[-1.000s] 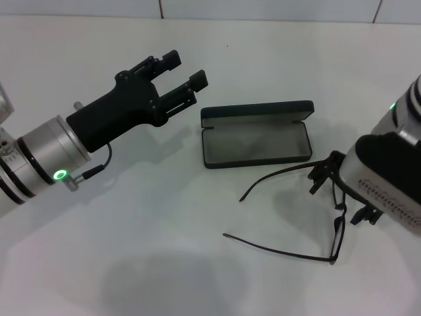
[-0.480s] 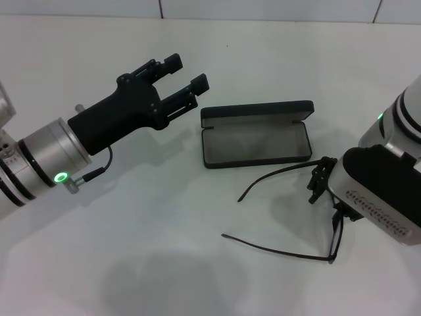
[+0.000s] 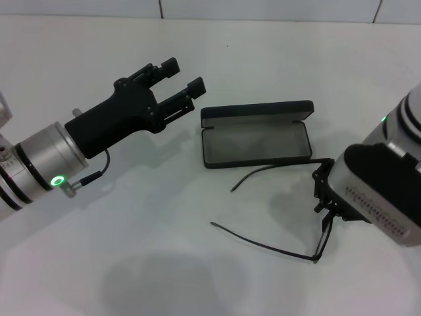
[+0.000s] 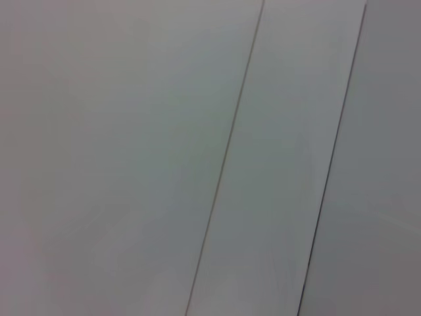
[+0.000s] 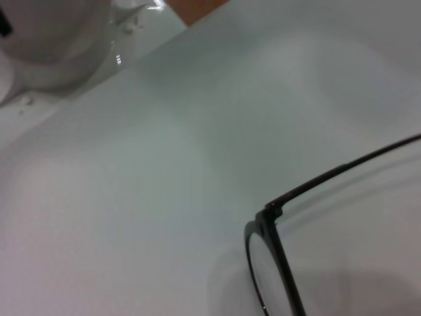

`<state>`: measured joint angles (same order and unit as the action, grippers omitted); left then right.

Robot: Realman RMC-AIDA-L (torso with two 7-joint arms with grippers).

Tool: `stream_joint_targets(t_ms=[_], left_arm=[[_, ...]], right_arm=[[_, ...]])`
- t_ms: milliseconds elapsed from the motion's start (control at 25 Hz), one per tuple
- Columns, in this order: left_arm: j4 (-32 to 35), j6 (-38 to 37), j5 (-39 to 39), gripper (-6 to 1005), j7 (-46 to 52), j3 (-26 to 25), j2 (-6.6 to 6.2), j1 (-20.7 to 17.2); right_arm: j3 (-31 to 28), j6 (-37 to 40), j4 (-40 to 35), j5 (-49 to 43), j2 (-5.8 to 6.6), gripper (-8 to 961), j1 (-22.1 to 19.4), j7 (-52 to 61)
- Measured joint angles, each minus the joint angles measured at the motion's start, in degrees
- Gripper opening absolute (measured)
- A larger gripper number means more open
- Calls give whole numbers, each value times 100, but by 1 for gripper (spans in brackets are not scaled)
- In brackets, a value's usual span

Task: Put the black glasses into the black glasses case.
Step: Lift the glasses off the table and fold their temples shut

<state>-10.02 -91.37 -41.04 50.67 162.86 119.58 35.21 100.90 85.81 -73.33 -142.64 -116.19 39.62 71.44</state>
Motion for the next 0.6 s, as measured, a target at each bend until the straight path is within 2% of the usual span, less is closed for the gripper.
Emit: stream_joint_targets(t_ms=[160,280,400,520,600], left_arm=[[-1,-59,-9,723,58,-5,-11,-27],[-37,-375,0,721,18,-1,-21,-60],[-59,-928,-5,720,15,4,-95,-84],[-54,-1433,-14,718,51,9,-208,-50],[-48,-1601,-16,717,63,9,-246,-2]], right_arm=[[-566,175,-240,265,13,113,-236,-28],[-1219,298,-395,813,33,115,-516,-351],[-2007,578,-351,1631,41,117,-807,-746],[-2419,548,-88,2443,24,120,-1114,-1026],[-2477,330,101,2957,20,121,-1324,-1153]])
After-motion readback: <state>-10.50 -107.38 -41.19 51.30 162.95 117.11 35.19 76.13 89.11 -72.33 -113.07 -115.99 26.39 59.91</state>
